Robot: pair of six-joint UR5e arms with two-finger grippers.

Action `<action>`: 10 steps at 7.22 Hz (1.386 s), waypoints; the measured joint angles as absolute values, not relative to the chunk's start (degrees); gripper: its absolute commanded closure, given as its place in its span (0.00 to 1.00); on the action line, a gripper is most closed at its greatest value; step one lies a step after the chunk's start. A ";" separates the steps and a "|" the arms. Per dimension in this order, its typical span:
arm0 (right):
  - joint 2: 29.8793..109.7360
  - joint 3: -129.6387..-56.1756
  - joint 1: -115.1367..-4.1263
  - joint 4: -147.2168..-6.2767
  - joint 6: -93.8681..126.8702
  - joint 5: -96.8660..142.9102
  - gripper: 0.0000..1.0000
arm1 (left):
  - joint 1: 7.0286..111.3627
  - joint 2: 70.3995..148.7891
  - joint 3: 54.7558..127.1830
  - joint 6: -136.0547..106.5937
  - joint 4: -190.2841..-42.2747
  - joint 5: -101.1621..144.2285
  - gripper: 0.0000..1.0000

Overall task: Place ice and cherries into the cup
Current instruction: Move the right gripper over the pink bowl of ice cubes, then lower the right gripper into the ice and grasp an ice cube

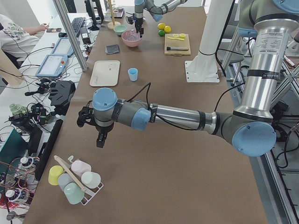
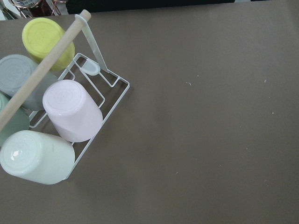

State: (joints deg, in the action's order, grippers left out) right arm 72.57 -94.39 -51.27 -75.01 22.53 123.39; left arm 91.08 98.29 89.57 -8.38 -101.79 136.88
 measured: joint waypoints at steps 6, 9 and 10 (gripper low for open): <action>63.80 -94.86 -52.71 -85.23 17.11 128.99 0.12 | 91.25 98.78 88.98 -13.55 -101.61 134.68 0.02; 64.58 -93.90 -55.41 -87.46 10.49 129.61 0.12 | 91.23 98.78 89.07 -15.33 -101.70 134.62 0.02; 64.89 -93.68 -55.88 -87.55 7.41 129.86 0.12 | 91.23 98.66 89.02 -15.39 -101.91 134.61 0.02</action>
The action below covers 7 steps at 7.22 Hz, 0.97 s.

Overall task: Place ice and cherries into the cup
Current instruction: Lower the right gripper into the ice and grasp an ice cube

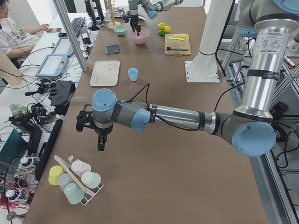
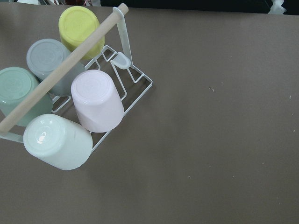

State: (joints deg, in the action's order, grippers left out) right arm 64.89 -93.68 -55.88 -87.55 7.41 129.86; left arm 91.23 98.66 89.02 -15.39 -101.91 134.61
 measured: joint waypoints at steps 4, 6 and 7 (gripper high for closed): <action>65.70 -89.85 -55.51 -86.13 2.02 129.66 0.11 | 91.23 98.76 88.83 -15.46 -102.15 134.62 0.02; 66.33 -87.56 -55.43 -83.11 0.30 130.22 0.11 | 91.23 98.88 88.84 -15.47 -102.19 134.59 0.02; 66.61 -86.77 -55.31 -82.35 0.05 130.29 0.10 | 91.23 98.90 88.87 -15.47 -102.18 134.55 0.02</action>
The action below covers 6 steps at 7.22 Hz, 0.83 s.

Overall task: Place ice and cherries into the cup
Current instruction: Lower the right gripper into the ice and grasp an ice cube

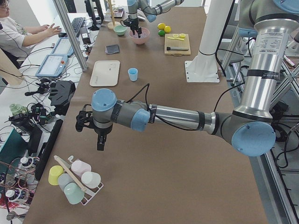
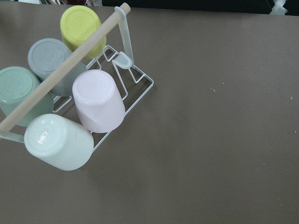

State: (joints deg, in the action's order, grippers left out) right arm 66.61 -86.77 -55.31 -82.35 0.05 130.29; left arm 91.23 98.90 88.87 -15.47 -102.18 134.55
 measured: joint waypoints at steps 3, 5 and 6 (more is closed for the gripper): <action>67.43 -86.16 -54.51 -81.79 0.16 130.24 0.40 | 91.23 98.86 88.89 -15.47 -102.24 134.48 0.02; 68.26 -86.63 -54.46 -81.69 0.07 130.24 0.53 | 91.23 98.56 88.98 -15.49 -102.29 134.49 0.02; 68.56 -86.84 -54.47 -81.63 -0.02 130.28 0.60 | 91.23 98.36 89.14 -15.50 -102.30 134.52 0.02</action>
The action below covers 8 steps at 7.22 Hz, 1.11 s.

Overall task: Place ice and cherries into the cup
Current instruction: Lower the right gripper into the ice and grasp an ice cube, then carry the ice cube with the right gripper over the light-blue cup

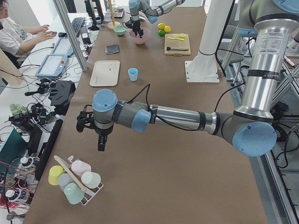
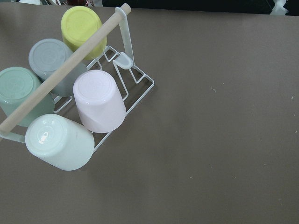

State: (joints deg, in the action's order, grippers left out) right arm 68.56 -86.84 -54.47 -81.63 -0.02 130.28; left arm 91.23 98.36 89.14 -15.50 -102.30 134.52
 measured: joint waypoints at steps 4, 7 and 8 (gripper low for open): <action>68.96 -87.30 -54.85 -81.64 -0.07 130.43 0.73 | 91.23 98.33 89.21 -15.47 -102.36 134.56 0.02; 69.38 -87.96 -55.26 -81.66 -0.02 130.49 0.83 | 91.17 98.38 89.20 -15.47 -102.39 134.64 0.02; 69.56 -88.37 -55.37 -81.65 0.07 130.46 0.83 | 91.16 98.38 89.18 -15.44 -102.39 134.64 0.02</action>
